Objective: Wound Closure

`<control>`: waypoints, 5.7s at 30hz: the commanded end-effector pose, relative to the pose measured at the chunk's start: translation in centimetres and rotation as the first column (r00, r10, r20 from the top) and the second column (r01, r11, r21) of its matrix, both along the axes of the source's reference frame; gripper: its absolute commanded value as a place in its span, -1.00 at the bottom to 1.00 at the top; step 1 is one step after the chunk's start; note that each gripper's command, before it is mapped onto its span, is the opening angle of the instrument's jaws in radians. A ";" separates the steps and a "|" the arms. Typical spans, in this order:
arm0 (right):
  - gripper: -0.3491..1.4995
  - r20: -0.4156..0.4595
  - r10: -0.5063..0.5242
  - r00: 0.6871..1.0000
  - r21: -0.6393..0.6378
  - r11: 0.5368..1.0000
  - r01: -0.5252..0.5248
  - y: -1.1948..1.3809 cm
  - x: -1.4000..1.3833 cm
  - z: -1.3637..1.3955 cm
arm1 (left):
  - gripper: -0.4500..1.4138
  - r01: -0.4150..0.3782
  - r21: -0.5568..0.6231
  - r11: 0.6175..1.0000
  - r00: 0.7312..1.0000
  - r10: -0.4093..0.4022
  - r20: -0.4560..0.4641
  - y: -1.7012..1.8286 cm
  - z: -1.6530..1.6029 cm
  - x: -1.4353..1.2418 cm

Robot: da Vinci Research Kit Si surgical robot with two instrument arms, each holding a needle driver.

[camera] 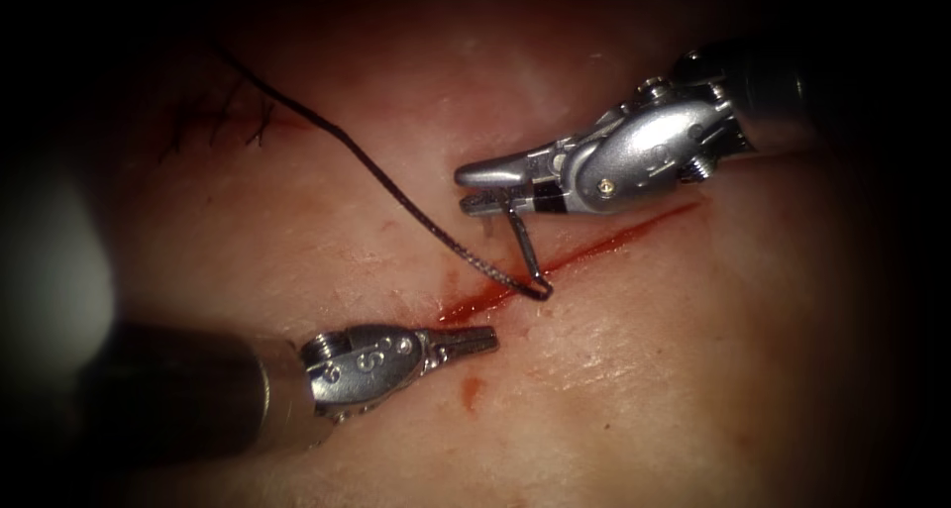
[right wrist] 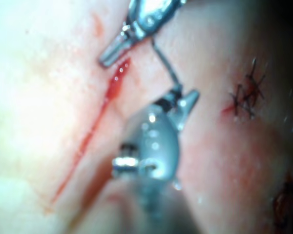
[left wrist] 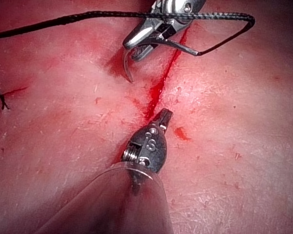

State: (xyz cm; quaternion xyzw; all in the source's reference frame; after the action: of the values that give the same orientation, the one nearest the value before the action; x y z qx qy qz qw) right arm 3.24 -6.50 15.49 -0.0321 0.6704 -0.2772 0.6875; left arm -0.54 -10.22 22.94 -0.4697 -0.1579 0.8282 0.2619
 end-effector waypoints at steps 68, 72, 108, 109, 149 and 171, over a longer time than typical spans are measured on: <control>-1.00 0.334 -0.149 0.931 0.707 0.693 -0.142 -0.04 0.17 0.26 | -0.78 -0.015 0.032 0.999 0.999 0.016 -0.031 -0.26 0.25 -0.23; -1.00 0.359 -0.174 0.917 0.763 0.620 -0.181 0.02 0.18 0.20 | -0.78 -0.015 0.037 0.999 0.999 0.017 -0.032 -0.26 0.27 -0.20; -1.00 0.496 -0.480 0.724 0.840 0.055 -0.539 -0.11 0.16 0.09 | -0.78 -0.026 0.048 0.999 0.999 0.028 -0.044 -0.28 0.31 -0.10; -1.00 0.497 -0.482 0.722 0.837 0.045 -0.546 -0.10 0.17 0.10 | -0.78 -0.026 0.048 0.999 0.999 0.028 -0.044 -0.28 0.31 -0.10; -0.02 0.430 -0.024 0.903 0.769 0.533 -0.352 0.55 0.49 0.15 | -0.78 -0.026 0.048 0.999 0.999 0.028 -0.044 -0.30 0.29 -0.10; 0.52 0.521 -0.235 0.820 0.853 0.132 -0.504 0.25 0.40 0.40 | -0.80 -0.032 0.050 0.998 0.999 0.034 -0.039 -0.29 0.22 -0.08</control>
State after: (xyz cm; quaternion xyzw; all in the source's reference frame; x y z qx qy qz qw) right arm 3.58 -6.19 15.80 0.4347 0.4532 0.3000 0.7181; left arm -0.56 -10.40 23.10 -0.4433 -0.1790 0.8383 0.2621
